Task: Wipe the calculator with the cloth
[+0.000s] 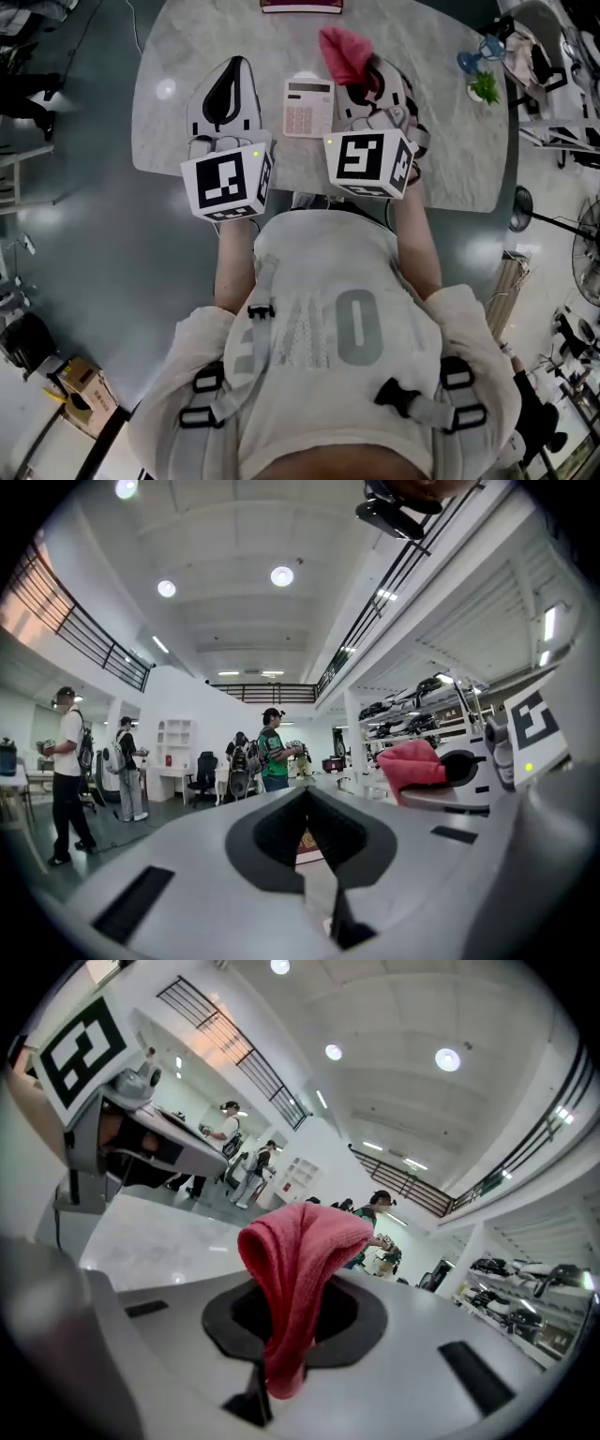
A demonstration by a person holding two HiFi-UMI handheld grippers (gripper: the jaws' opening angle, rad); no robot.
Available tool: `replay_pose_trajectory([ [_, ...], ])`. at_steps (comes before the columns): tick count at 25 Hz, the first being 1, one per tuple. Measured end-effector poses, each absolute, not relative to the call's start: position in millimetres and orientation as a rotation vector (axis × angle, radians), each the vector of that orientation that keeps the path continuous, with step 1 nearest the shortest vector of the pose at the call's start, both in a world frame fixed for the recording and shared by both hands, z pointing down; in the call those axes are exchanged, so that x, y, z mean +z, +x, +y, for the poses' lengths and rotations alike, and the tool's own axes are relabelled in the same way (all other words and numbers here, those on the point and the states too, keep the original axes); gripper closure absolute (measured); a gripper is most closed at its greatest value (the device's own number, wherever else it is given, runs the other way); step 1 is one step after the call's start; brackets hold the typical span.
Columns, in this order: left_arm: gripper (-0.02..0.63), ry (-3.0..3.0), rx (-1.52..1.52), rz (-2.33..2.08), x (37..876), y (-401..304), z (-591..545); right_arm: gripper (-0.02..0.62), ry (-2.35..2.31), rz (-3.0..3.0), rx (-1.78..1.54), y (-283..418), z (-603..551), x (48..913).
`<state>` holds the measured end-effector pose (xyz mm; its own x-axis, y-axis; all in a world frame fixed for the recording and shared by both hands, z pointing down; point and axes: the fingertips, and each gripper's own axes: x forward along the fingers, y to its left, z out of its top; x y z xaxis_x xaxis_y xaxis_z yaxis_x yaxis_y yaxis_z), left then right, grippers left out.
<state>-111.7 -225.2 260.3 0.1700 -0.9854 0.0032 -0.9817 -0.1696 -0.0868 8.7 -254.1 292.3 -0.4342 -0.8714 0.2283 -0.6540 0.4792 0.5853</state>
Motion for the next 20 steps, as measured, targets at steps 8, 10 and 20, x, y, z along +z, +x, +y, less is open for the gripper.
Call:
replay_pose_trajectory([
  [8,0.586,-2.356,-0.084,1.886,249,-84,-223,0.540,1.357,-2.325,-0.456,25,-227,295],
  [10,0.586,-2.361,-0.073,1.872,249,-78,-222,0.540,1.359,-2.337,-0.430,28,-225,299],
  [20,0.586,-2.344,-0.064,1.885,246,-79,-221,0.540,1.355,-2.343,-0.406,30,-222,303],
])
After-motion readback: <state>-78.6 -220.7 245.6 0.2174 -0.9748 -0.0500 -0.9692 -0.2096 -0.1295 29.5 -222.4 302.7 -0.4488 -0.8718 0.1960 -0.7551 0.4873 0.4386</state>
